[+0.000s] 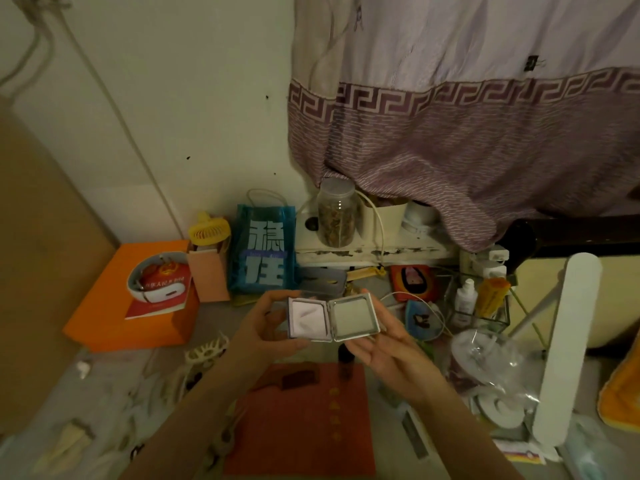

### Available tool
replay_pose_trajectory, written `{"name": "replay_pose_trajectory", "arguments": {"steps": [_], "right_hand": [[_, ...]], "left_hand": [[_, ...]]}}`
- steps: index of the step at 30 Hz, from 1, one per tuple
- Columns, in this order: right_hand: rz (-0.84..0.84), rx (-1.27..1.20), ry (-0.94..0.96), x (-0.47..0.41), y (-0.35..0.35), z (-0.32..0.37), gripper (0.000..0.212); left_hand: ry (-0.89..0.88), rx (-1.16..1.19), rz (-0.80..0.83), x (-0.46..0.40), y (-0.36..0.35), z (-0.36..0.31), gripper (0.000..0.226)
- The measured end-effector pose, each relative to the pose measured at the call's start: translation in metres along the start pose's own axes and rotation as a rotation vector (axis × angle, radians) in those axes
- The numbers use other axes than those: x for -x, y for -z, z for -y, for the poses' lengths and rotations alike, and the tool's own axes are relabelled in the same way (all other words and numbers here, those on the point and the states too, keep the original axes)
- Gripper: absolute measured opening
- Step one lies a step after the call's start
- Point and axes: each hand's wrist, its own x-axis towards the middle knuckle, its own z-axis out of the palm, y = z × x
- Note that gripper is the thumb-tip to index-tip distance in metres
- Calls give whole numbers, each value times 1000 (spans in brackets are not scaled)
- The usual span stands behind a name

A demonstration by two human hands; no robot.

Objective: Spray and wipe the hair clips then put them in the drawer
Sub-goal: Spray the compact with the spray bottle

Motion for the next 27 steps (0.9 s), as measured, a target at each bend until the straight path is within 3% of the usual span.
{"name": "replay_pose_trajectory", "arguments": {"steps": [4, 10, 19, 27], "right_hand": [[-181, 359, -19, -2, 21, -16, 67], [-454, 811, -40, -9, 64, -42, 67], [-551, 979, -131, -26, 110, -73, 69], [-529, 1064, -222, -46, 136, -96, 69]], "left_hand": [[24, -37, -50, 0, 9, 16, 63], [67, -80, -126, 0, 23, 43, 65], [143, -80, -263, -13, 47, 95, 61], [217, -105, -294, -18, 57, 123, 63]]}}
